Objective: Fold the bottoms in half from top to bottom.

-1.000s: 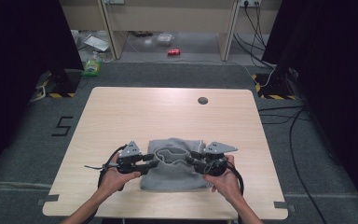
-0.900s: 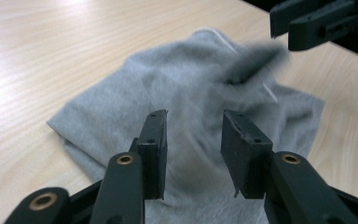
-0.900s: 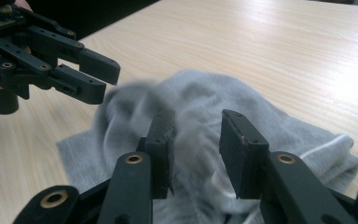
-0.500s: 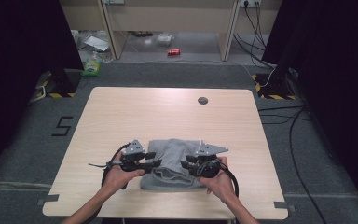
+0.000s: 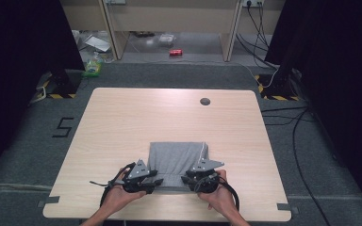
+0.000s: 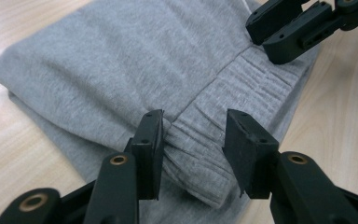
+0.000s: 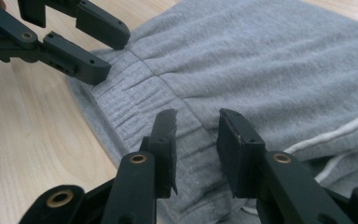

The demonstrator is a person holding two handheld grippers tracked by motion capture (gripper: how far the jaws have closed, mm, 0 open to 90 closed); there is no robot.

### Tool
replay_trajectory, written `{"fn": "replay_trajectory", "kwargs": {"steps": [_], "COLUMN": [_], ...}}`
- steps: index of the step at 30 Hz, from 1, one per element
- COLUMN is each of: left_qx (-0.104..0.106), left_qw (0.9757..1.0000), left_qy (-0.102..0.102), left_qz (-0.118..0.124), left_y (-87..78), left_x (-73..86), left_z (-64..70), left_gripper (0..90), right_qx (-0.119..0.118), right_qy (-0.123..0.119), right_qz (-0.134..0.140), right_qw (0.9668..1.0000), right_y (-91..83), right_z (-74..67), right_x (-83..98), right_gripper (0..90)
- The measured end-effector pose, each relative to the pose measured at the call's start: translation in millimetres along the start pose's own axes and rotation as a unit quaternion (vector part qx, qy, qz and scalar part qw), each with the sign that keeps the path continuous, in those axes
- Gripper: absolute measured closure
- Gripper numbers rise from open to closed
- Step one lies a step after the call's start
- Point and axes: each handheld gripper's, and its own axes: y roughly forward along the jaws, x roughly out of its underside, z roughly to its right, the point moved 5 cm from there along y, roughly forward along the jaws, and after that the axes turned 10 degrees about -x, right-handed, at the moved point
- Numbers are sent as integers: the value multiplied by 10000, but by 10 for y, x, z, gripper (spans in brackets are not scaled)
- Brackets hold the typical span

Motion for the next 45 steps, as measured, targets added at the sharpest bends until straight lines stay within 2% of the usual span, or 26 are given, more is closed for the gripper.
{"fn": "replay_trajectory", "kwargs": {"steps": [4, 8, 14, 17, 20, 22, 38, 42, 45], "left_qx": [54, 124, 175, 134, -35, -35, -206, -240, -292], "left_qw": [9999, 9995, 9985, 9981, 9982, 9974, 9950, 9935, 9931], "left_qy": [-100, -261, -497, -579, -587, -710, -973, -1109, -1122], "left_qz": [23, 113, 165, 156, 122, 103, -43, -110, -162], "left_y": [-15, -59, -82, -74, -47, -26, 141, 214, 249], "left_x": [-20, -92, -227, -273, -305, -326, -438, -434, -407], "left_z": [-13, -46, -130, -186, -275, -328, -590, -674, -718], "left_gripper": [562, 518, 427, 402, 386, 381, 366, 358, 356], "right_qx": [-12, 1, 160, 302, 438, 492, 906, 979, 1009], "right_qy": [13, 143, 300, 346, 352, 401, 668, 768, 833], "right_qz": [-18, 216, 553, 627, 609, 648, 583, 609, 560], "right_qw": [10000, 9997, 9979, 9970, 9966, 9959, 9919, 9904, 9898], "right_y": [-3, -76, -201, -244, -262, -265, -258, -251, -236], "right_z": [-14, 14, 143, 225, 319, 380, 783, 883, 959], "right_x": [13, -71, -234, -294, -334, -358, -459, -494, -491], "right_gripper": [655, 589, 525, 504, 495, 493, 454, 446, 436]}}
